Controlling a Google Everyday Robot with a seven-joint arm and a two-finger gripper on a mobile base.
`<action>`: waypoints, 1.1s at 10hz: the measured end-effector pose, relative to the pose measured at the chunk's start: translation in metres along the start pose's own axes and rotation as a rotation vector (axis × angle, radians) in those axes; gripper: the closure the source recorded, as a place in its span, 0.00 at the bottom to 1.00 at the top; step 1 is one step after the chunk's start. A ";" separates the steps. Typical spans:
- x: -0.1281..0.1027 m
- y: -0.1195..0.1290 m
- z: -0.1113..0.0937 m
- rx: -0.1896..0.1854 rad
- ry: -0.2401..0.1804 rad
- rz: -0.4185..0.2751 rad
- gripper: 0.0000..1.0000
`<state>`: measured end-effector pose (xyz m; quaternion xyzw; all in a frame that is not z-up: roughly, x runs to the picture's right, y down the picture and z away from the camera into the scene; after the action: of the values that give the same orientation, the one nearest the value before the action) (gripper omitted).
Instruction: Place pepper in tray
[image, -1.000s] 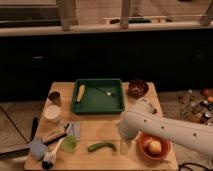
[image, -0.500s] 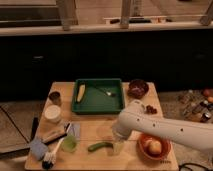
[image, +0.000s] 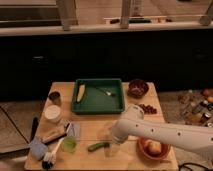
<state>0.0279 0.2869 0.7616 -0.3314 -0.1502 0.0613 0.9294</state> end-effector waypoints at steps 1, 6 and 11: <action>-0.001 0.000 0.004 -0.003 -0.008 0.001 0.20; -0.001 -0.006 0.019 -0.047 -0.061 -0.029 0.59; 0.000 -0.007 0.020 -0.067 -0.063 -0.049 1.00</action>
<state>0.0220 0.2935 0.7807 -0.3566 -0.1895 0.0440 0.9138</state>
